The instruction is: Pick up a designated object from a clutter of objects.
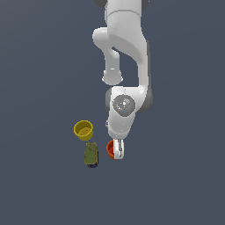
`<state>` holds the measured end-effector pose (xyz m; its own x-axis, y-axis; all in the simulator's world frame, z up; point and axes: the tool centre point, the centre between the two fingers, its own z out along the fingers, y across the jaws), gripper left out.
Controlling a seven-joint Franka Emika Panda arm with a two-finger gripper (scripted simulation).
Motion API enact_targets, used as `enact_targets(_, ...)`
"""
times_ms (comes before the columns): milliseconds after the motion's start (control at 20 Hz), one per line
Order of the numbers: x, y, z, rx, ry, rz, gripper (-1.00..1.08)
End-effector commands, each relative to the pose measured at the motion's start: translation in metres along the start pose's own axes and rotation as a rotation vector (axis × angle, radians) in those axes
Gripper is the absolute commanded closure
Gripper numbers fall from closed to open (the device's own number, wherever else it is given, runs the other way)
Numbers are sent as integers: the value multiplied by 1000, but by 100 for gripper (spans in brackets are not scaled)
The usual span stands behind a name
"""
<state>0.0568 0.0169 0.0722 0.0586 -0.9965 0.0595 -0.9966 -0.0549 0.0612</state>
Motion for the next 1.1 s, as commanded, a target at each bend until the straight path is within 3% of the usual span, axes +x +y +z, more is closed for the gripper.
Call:
enact_targets(0, -1, 0, 1, -1, 0, -2, 108)
enact_targets(550, -5, 7, -13, 0, 0, 0, 108)
enact_targets(1050, -26, 38, -69, 0, 0, 0, 108)
